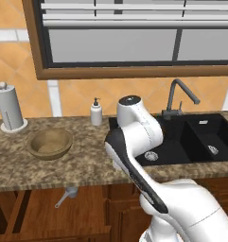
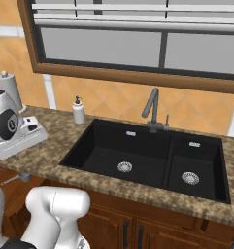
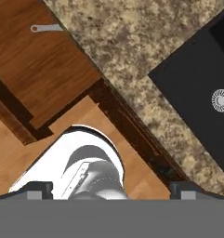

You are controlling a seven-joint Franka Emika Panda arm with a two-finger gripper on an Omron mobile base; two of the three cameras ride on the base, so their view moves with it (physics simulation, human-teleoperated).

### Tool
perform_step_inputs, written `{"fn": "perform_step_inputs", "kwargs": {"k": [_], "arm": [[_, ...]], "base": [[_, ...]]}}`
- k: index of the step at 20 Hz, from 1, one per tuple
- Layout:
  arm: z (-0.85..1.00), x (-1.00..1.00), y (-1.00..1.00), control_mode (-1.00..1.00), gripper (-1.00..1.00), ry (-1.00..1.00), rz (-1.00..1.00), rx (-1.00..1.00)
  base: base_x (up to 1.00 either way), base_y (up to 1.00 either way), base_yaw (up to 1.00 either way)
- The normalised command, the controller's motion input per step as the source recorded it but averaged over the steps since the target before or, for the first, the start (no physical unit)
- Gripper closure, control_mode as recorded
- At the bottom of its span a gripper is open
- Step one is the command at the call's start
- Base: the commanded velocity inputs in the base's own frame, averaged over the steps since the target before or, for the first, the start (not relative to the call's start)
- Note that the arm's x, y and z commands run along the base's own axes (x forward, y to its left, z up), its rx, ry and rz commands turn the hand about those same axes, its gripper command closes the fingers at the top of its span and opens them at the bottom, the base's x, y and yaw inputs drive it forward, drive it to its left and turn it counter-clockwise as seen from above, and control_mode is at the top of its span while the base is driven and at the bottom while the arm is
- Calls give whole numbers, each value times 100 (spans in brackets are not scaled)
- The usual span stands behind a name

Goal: Pick the measuring cup from the drawer and place it on the counter.

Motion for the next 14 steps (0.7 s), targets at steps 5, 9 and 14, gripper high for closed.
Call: {"fn": "perform_step_inputs", "kwargs": {"k": [5,9,14], "arm": [[-91,0,100,-100,-100,8,33,-5],[-98,0,100,-100,-100,3,39,-4],[-82,3,100,-100,-100,8,27,0]], "base": [[0,0,0],[0,0,0],[0,0,0]]}}
